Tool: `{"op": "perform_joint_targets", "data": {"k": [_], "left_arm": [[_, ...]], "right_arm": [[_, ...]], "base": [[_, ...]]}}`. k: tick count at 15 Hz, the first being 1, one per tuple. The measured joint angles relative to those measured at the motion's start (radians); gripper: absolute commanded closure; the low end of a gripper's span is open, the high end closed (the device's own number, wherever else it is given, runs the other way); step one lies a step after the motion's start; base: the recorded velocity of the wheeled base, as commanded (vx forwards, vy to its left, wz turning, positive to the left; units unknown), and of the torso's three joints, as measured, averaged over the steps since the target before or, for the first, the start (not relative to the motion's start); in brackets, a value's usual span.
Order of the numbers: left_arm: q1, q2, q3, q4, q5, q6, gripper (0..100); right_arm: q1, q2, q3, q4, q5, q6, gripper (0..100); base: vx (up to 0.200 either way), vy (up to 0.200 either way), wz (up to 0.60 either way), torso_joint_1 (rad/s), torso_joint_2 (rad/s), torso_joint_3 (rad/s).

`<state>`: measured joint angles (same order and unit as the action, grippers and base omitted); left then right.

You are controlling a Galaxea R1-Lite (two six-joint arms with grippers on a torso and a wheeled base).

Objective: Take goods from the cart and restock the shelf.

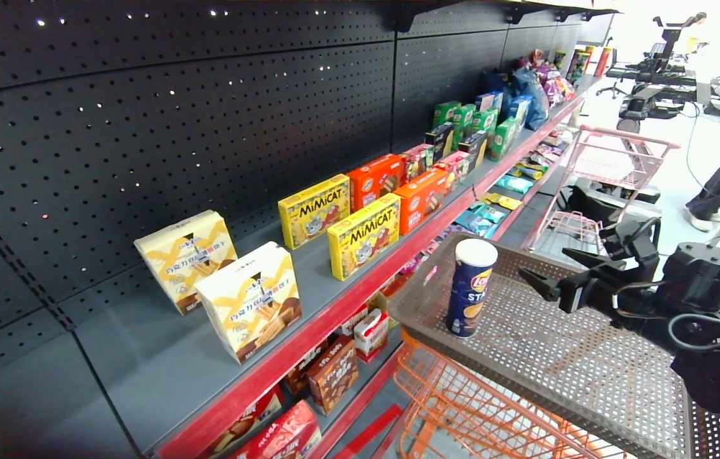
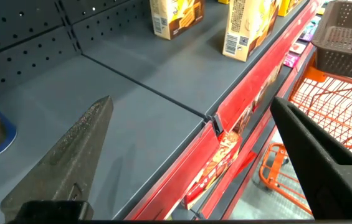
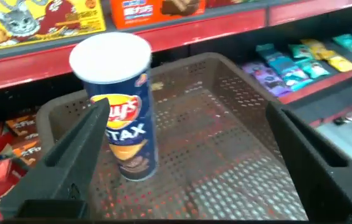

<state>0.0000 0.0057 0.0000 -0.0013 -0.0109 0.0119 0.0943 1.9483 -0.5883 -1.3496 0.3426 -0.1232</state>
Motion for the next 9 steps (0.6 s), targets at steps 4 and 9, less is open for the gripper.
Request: {"op": "perform_joint_targets", "data": {"k": [4, 9], "left_arm": [[0.0, 0.0, 0.0, 0.0, 0.0, 0.0, 0], [0.0, 0.0, 0.0, 0.0, 0.0, 0.0, 0]], "right_arm": [[0.046, 0.098, -0.084, -0.036, 0.007, 0.003, 0], [0.118, 0.254, -0.291, -0.037, 0.008, 0.009, 0]], "base": [[0.0, 0.0, 0.0, 0.0, 0.0, 0.0], [0.0, 0.0, 0.0, 0.0, 0.0, 0.0]]}}
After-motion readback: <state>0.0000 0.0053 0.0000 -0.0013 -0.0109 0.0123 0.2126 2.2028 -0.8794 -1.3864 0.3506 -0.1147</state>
